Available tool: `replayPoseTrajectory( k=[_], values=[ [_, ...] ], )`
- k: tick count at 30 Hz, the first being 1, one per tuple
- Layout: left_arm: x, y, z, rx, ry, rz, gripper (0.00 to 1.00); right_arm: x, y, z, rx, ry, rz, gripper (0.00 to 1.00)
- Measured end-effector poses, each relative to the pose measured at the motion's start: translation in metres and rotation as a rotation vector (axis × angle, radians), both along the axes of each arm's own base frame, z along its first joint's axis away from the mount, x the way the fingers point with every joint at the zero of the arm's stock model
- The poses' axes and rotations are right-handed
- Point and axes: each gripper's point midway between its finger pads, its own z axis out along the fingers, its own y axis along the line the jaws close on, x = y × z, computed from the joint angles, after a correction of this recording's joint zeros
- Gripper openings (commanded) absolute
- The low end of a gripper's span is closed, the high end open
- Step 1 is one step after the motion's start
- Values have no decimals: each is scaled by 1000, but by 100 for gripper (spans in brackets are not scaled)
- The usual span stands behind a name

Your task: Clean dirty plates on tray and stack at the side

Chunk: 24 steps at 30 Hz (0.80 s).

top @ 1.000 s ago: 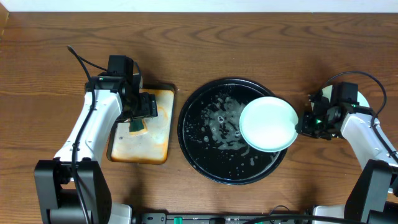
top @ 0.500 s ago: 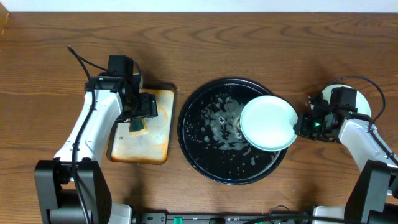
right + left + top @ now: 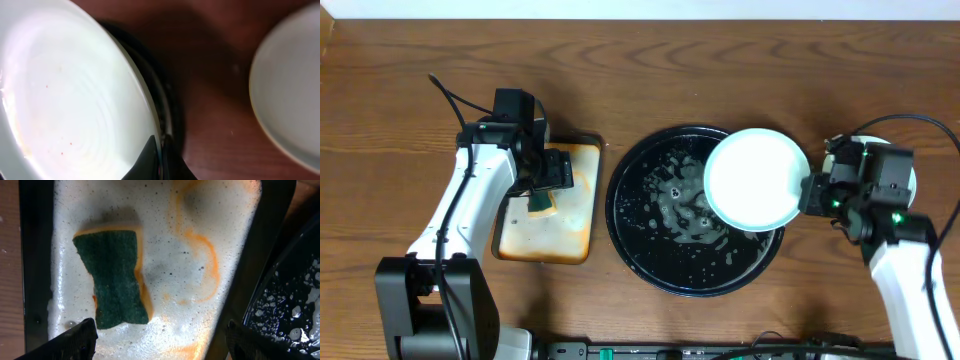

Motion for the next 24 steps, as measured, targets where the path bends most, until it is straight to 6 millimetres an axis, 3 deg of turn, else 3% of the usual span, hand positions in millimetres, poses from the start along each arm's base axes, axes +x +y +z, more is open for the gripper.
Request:
replayPoseTrajectory(
  k=[6, 16, 24],
  values=[
    [0, 0, 0, 0, 0, 0, 83, -6, 29, 33, -241, -151, 70, 1],
    [0, 0, 0, 0, 0, 0, 83, 7, 68, 90, -701, -462, 146, 1],
    [0, 0, 0, 0, 0, 0, 83, -3, 99, 103, -1014, -535, 290, 1]
  ],
)
